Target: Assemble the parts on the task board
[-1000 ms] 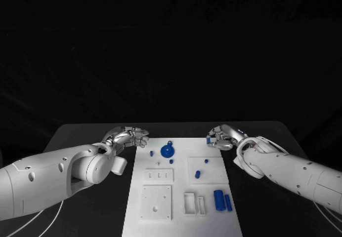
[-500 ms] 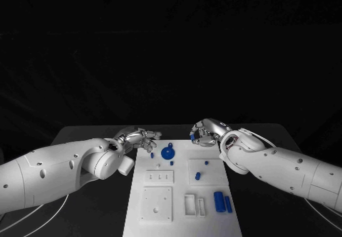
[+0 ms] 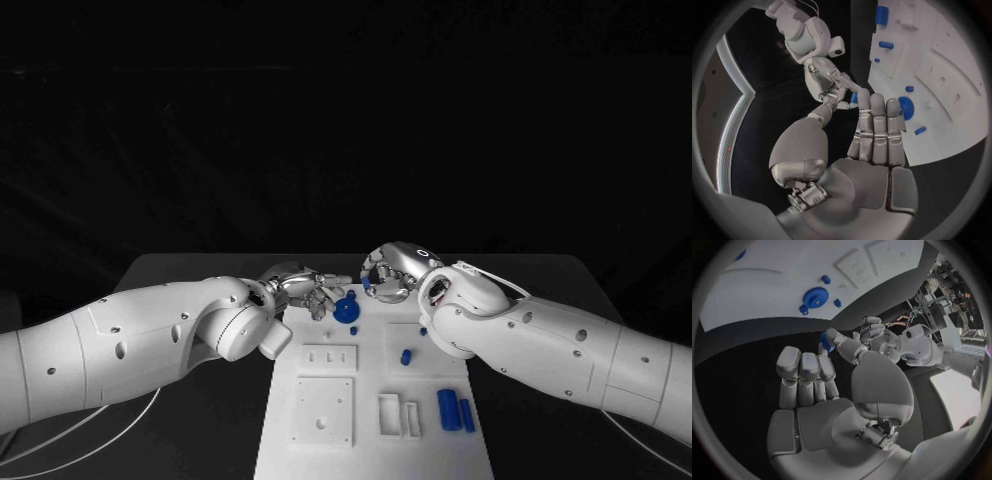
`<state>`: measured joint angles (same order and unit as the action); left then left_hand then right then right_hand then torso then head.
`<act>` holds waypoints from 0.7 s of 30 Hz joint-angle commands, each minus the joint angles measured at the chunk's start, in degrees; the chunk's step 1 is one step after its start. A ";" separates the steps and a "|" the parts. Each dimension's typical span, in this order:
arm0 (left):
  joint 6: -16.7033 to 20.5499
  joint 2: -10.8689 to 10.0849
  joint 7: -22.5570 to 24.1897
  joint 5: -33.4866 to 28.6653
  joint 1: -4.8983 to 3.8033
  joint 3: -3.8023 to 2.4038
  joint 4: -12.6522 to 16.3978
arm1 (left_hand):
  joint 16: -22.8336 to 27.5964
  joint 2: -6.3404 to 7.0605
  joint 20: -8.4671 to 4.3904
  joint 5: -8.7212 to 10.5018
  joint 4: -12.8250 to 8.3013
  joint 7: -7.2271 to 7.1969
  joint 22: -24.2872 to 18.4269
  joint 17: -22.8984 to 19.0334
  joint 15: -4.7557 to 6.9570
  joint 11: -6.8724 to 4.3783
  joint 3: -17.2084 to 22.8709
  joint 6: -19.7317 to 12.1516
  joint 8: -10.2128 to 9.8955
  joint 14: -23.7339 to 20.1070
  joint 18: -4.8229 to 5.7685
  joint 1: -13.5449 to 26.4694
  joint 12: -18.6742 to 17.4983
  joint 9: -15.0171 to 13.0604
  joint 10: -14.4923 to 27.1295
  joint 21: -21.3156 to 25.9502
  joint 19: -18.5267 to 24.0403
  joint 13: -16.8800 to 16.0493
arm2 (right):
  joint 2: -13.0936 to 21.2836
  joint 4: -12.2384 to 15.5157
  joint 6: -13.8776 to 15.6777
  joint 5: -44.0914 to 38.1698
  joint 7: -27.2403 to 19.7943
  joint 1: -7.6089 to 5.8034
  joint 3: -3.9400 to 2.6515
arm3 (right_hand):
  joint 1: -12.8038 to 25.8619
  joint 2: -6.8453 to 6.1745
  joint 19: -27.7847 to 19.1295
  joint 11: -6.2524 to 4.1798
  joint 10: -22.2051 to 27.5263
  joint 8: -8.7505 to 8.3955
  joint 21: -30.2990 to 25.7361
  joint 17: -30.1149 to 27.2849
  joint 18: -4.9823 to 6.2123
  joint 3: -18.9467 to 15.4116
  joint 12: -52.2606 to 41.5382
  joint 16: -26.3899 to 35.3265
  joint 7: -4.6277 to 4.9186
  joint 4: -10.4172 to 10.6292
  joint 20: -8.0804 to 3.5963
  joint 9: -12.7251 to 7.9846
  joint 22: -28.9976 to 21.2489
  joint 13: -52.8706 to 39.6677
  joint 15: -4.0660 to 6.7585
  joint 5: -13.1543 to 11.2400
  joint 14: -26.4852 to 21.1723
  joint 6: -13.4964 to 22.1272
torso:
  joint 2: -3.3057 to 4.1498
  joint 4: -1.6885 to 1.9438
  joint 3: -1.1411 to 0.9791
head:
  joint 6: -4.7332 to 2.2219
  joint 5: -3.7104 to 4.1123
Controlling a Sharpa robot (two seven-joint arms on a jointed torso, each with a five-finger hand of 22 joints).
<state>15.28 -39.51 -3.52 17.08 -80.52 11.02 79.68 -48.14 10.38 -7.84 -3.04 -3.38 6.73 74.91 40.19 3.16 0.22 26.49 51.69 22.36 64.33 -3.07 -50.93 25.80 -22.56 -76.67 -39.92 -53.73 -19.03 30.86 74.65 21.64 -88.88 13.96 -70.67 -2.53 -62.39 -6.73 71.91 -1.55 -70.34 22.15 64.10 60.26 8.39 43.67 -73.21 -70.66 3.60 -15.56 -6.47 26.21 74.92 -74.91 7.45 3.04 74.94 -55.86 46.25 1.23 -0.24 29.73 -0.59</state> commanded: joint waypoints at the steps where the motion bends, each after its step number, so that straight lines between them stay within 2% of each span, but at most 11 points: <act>1: 0.61 0.55 -2.77 2.86 -0.10 -0.03 -0.22 | -0.06 0.31 -0.74 0.24 1.01 -0.04 1.12 -0.33 -0.16 0.15 0.38 0.14 -0.41 -0.71 -0.37 0.65 0.39 0.11 0.76 -0.18 0.75 -0.19 | -0.55 0.48 -0.98 -2.47 2.00 0.02 0.09 | 0.22 -0.11 0.26 -0.05 -0.47 0.48 0.13 0.02 6.61 0.45 -0.37 0.33 1.15 0.01 0.03 2.01 0.60 -1.90 0.29 -0.23 0.05 -3.43 | -0.03 0.05 -0.02 | -0.05 -0.08; 4: 0.94 0.76 -3.26 3.60 -0.10 -0.03 -0.34 | 0.29 0.69 -0.52 0.23 2.54 0.15 1.02 -0.76 -0.45 0.36 0.93 -0.09 -0.58 -1.32 -0.31 0.98 0.30 0.22 1.65 -0.06 1.45 -0.36 | -0.90 1.12 -1.40 -2.66 2.09 0.02 0.28 | 0.23 -0.13 0.27 -0.05 -0.47 0.47 0.12 0.02 6.61 0.52 -0.37 0.34 1.14 0.00 0.04 2.03 0.59 -1.90 0.30 -0.22 0.06 -3.43 | 0.00 -0.06 -0.06 | -0.05 -0.15; 8: 1.25 0.86 -3.48 3.74 -0.10 -0.01 -0.46 | 0.36 0.84 -0.39 0.23 3.50 0.19 0.99 -1.01 -0.58 0.42 1.23 -0.09 -0.59 -1.49 -0.33 0.96 0.34 0.24 1.98 -0.09 1.74 -0.51 | -1.16 1.92 -1.85 -2.83 2.13 0.02 0.69 | 0.24 -0.15 0.29 -0.05 -0.50 0.47 0.12 0.02 6.61 0.57 -0.38 0.35 1.14 0.00 0.04 2.04 0.58 -1.91 0.30 -0.22 0.07 -3.44 | 0.05 -0.08 -0.08 | 0.00 -0.20; 14: 1.48 0.97 -3.59 3.79 -0.10 0.04 -0.53 | 0.44 0.66 -0.30 0.23 4.12 0.22 0.97 -1.20 -0.67 0.46 1.39 -0.07 -0.57 -1.65 -0.37 0.82 0.31 0.25 2.26 -0.11 1.93 -0.58 | -1.27 2.95 -2.18 -2.91 2.19 0.03 1.10 | 0.28 -0.19 0.32 -0.05 -0.55 0.46 0.11 0.01 6.61 0.70 -0.40 0.36 1.14 0.00 0.06 2.07 0.57 -1.92 0.30 -0.22 0.08 -3.45 | 0.07 -0.01 -0.06 | 0.04 -0.30; 21: 0.05 1.29 -3.92 4.38 -0.10 0.13 -0.69 | 0.39 0.03 -0.21 0.23 3.84 0.22 1.02 -1.38 -0.73 0.47 1.28 -0.05 -0.52 -1.69 -0.42 -0.28 0.39 0.23 2.39 -0.26 2.12 -0.74 | -1.51 3.39 -1.98 -2.92 2.27 0.04 1.14 | 0.31 -0.20 0.35 -0.05 -0.54 0.45 0.10 0.01 6.61 0.81 -0.38 0.37 1.14 0.01 0.07 2.10 0.56 -1.90 0.30 -0.22 0.10 -3.46 | 0.08 -0.05 -0.07 | 0.05 -0.39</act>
<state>16.18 -38.43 -7.12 20.56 -80.53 11.16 78.93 -47.92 10.56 -7.07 -3.05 0.58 6.73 74.91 38.88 2.34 0.68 27.91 51.69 22.09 62.93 -3.06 -50.79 25.80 -22.38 -74.65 -39.92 -52.10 -19.73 29.45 77.86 20.37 -90.86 15.97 -70.64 -1.39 -62.47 -6.82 71.98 -1.75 -70.55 22.15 64.10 60.25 8.41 44.14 -73.43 -70.67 3.59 -15.42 -6.35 26.21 74.92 -74.91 7.35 3.04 75.02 -55.87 46.32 1.18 -0.31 29.81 -0.98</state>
